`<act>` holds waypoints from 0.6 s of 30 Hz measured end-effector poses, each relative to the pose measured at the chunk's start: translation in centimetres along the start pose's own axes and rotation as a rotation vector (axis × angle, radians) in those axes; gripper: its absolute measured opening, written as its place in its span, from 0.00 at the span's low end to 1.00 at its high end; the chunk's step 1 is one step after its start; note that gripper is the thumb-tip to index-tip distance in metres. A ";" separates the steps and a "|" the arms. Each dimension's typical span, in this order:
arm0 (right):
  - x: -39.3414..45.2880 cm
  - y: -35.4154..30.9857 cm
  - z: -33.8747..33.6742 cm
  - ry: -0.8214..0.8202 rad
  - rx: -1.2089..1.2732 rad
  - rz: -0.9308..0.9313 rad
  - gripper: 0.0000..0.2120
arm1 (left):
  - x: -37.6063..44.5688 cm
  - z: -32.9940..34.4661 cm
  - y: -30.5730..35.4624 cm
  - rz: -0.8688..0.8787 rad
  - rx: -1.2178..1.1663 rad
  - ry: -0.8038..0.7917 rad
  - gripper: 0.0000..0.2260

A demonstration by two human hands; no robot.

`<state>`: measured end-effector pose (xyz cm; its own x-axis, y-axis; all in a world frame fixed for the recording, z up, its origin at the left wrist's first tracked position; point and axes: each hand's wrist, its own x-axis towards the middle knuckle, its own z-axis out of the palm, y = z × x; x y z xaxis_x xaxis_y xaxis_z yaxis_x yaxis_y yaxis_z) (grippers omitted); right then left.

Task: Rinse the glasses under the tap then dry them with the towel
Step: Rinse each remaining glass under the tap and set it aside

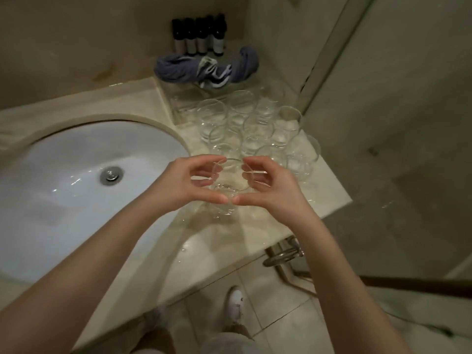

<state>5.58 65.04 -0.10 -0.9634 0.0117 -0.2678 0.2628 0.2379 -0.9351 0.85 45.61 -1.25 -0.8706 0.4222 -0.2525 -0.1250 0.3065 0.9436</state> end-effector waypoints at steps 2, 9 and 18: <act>1.0 -0.4 -1.3 -0.056 -0.173 -0.038 0.39 | 0.5 1.1 0.3 -0.007 0.010 0.037 0.37; 4.8 -1.7 -2.9 -0.206 -0.707 -0.233 0.41 | 1.8 2.7 -0.1 -0.016 0.036 0.221 0.32; 6.2 -0.9 -2.9 -0.298 -0.856 -0.264 0.41 | 2.4 3.8 -1.0 -0.071 0.141 0.250 0.33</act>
<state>-0.79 67.69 -0.28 -0.9021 -0.3647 -0.2308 -0.2037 0.8312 -0.5173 0.66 49.53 -3.63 -0.9545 0.1770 -0.2399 -0.1381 0.4506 0.8820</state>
